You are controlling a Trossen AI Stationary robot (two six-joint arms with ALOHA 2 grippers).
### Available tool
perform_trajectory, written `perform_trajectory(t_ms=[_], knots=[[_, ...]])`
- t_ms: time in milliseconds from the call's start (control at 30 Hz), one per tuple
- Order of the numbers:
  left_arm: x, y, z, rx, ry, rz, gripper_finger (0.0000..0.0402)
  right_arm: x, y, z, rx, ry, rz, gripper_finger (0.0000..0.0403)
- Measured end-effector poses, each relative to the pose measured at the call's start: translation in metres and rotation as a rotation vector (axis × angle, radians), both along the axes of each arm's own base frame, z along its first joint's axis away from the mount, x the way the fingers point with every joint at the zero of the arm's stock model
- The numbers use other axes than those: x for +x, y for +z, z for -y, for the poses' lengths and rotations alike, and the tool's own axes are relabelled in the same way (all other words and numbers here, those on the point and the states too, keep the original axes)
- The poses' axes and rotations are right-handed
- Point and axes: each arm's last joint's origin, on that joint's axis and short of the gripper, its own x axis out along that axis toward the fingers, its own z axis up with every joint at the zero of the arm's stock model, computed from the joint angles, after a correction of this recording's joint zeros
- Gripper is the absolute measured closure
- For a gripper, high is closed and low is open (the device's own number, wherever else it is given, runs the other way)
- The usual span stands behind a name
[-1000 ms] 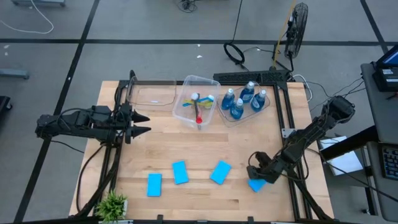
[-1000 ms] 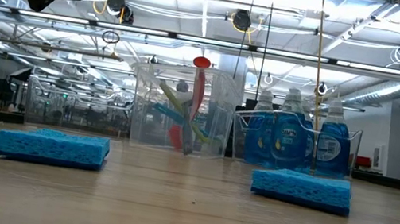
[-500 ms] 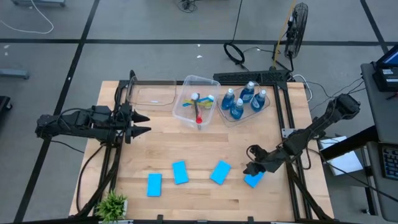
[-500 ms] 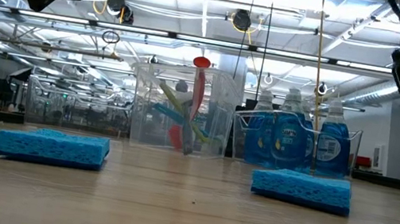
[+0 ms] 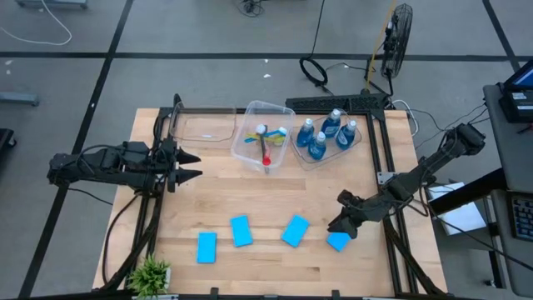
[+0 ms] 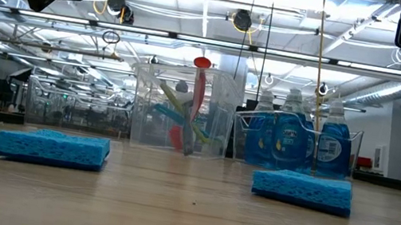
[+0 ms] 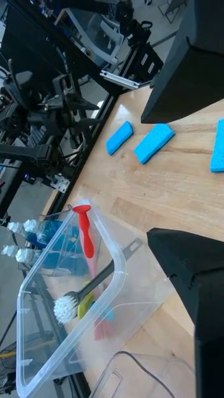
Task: Pick & Place Kitchen Sink Supplies
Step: Put the blue sponge into the left transparent bin
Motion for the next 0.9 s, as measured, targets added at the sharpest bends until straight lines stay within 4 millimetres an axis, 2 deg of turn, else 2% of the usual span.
perform_trajectory(t_ms=[133, 267, 433, 600, 767, 900], knots=[[0.0, 0.0, 0.0, -0.003, 0.001, 0.0, 0.0113, 0.0, 0.0, 0.0, -0.024, 0.003, 0.011, 0.0269], [0.0, 0.0, 0.0, -0.009, 0.002, 0.001, 0.012, 0.002, 0.001, 0.003, -0.124, -0.005, 0.064, 0.0269], [0.0, 0.0, 0.0, -0.025, 0.007, 0.002, 0.0127, 0.008, 0.009, 0.004, -0.309, 0.109, 0.238, 0.0269], [0.0, 0.0, 0.0, -0.077, 0.021, 0.006, 0.0122, 0.013, 0.016, 0.005, -0.398, 0.217, 0.362, 0.0269], [0.0, 0.0, 0.0, -0.101, 0.027, 0.009, 0.0113, 0.014, 0.018, 0.006, -0.431, 0.389, 0.363, 0.0268], [0.0, 0.0, 0.0, -0.105, 0.029, 0.009, 0.011, 0.015, 0.025, 0.006, -0.512, 0.545, 0.285, 0.0268]])
